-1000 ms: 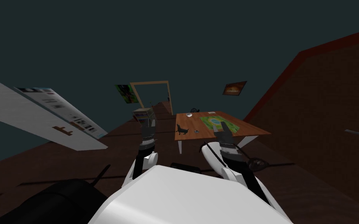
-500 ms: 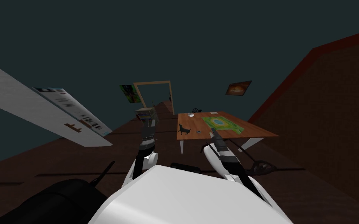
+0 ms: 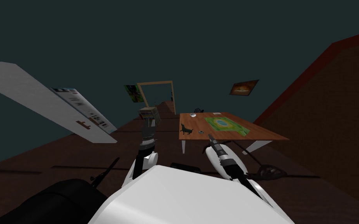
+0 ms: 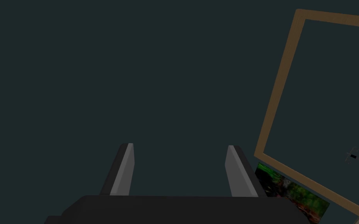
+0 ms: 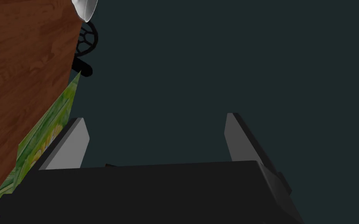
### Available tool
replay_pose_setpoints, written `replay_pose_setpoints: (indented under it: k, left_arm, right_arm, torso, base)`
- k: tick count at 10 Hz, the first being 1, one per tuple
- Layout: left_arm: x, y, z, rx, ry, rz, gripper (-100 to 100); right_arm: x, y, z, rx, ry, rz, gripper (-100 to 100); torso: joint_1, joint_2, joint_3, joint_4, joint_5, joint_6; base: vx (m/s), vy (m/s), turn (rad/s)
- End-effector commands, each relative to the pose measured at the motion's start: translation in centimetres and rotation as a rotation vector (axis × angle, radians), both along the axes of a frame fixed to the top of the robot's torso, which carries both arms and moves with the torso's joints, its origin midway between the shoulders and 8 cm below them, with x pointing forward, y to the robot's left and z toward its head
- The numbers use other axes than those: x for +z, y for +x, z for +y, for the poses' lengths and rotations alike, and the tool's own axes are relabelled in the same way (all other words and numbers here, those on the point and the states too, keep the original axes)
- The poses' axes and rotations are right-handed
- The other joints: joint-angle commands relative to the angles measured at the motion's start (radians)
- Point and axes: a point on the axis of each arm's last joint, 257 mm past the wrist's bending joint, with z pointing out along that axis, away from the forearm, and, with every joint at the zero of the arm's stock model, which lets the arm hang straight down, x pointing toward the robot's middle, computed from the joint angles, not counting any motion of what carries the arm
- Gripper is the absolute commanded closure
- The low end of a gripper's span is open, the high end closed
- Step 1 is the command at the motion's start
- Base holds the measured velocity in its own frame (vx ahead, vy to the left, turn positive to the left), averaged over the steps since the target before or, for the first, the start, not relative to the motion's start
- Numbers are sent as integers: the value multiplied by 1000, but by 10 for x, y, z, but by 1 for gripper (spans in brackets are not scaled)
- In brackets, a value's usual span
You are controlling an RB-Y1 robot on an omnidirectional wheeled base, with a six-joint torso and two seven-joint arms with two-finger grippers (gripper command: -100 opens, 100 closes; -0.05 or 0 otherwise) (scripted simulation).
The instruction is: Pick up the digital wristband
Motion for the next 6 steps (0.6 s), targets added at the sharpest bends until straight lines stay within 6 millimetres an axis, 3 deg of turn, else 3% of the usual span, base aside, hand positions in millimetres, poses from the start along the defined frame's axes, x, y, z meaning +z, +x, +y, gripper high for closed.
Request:
replay_pose_setpoints:
  k: [1, 2, 3, 4, 5, 6]
  left_arm:
    - [0, 0, 0, 0, 0, 0, 0]
    - [0, 0, 0, 0, 0, 0, 0]
    - [0, 0, 0, 0, 0, 0, 0]
    - [0, 0, 0, 0, 0, 0, 0]
    - [0, 0, 0, 0, 0, 0, 0]
    - [0, 0, 0, 0, 0, 0, 0]
  right_arm:
    - [-36, -4, -3, 8, -97, 82, -100]
    - [-40, -4, -5, 5, -98, 90, -100]
    - [-69, -10, -14, 14, -186, 157, -100]
    - [-74, -11, -16, 12, -188, 168, -100]
    - [-104, -19, -28, 21, -282, 238, -100]
    - [-107, -20, -30, 19, -283, 246, -100]
  torso:
    - [0, 0, 0, 0, 0, 0]
    - [1, 0, 0, 0, 0, 0]
    - [0, 0, 0, 0, 0, 0]
    - [0, -1, 0, 0, 0, 0]
    - [0, 0, 0, 0, 0, 0]
    - [1, 0, 0, 0, 0, 0]
  base:
    - [-6, 49, 104]
    - [-4, 35, 46]
    - [2, 42, 99]
    - [0, 35, 60]
    - [-1, 55, 116]
    - [1, 40, 64]
